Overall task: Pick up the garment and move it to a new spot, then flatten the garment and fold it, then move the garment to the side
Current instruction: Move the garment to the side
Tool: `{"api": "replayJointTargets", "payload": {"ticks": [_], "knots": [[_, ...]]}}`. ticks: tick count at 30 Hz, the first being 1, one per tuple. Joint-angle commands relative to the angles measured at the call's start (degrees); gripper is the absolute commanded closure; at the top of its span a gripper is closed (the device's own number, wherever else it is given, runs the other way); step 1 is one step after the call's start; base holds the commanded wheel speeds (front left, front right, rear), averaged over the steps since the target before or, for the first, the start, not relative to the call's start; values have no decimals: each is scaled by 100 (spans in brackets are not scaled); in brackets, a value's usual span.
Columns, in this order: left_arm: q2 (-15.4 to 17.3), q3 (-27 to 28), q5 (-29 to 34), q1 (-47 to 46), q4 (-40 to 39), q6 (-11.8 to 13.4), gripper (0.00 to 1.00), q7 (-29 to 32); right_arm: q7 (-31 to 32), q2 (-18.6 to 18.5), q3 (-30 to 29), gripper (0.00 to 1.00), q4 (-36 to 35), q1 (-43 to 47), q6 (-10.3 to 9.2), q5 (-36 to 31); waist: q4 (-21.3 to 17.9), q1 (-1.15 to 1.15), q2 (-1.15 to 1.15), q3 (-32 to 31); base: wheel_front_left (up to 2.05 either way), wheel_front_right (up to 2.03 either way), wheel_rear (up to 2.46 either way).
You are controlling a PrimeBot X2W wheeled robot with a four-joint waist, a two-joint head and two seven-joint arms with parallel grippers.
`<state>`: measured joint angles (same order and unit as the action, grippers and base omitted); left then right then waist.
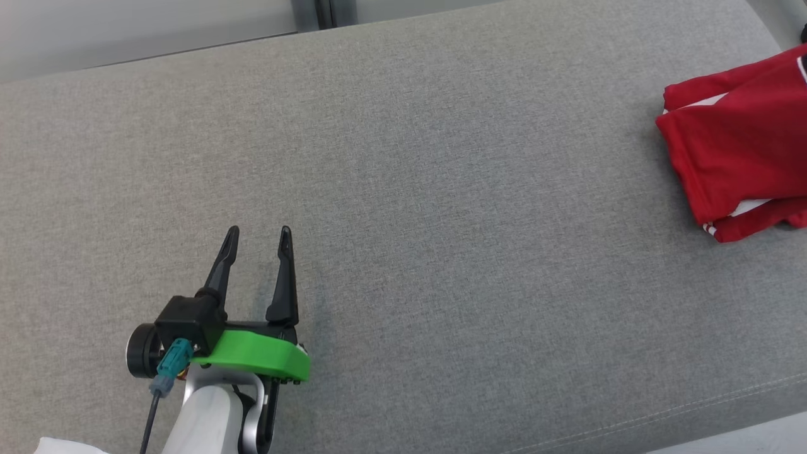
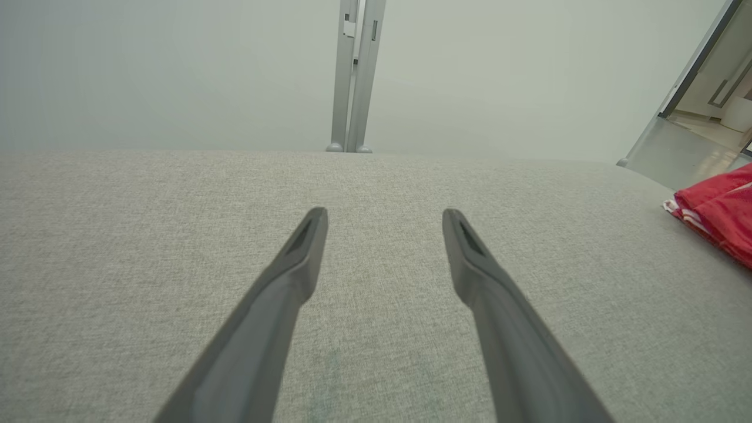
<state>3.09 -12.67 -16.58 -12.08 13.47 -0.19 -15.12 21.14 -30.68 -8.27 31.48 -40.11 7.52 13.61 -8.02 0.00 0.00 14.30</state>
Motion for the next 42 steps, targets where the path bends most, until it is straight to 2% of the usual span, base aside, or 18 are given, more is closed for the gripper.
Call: {"api": "replayJointTargets", "payload": {"ticks": [1,5,11,12,13,14,20,26,35,42], "knots": [[12,19,65,49,-5,-18,0,1,53,-148,-15,100,52,-45,-6,-64,21,0,0,55,0,0,0],[40,-5,136,6,-9,-43,0,0,64,-244,-103,100,231,-152,-6,-265,69,0,0,185,0,0,0],[106,-67,194,-122,20,-69,0,0,-270,-97,-546,100,695,-301,-7,-708,219,0,0,380,0,0,0],[121,-73,203,-140,18,-64,0,0,-378,-81,-653,93,775,-332,-6,-841,246,0,0,410,0,0,0],[133,-74,207,-150,13,-61,0,0,-463,-84,-739,55,846,-352,-7,-1002,268,0,0,434,0,0,0],[147,-76,210,-159,5,-58,0,2,-632,-91,-848,0,892,-378,-7,-1174,295,0,0,462,0,0,0],[212,-89,205,-142,-52,-28,0,20,-1147,129,-1245,0,1264,-509,-6,-1890,375,0,0,528,0,0,0],[240,-76,165,-96,-75,32,0,24,-1455,390,-1159,0,1486,-669,-6,-1920,313,0,0,488,0,0,0],[233,-1,36,-167,-15,45,0,17,-1847,712,-390,0,1501,-807,-6,-1485,190,0,0,207,0,0,0],[150,171,-133,-277,226,112,0,-3,-2092,951,644,0,1301,-546,-6,-692,240,0,0,-205,0,0,0]]}}
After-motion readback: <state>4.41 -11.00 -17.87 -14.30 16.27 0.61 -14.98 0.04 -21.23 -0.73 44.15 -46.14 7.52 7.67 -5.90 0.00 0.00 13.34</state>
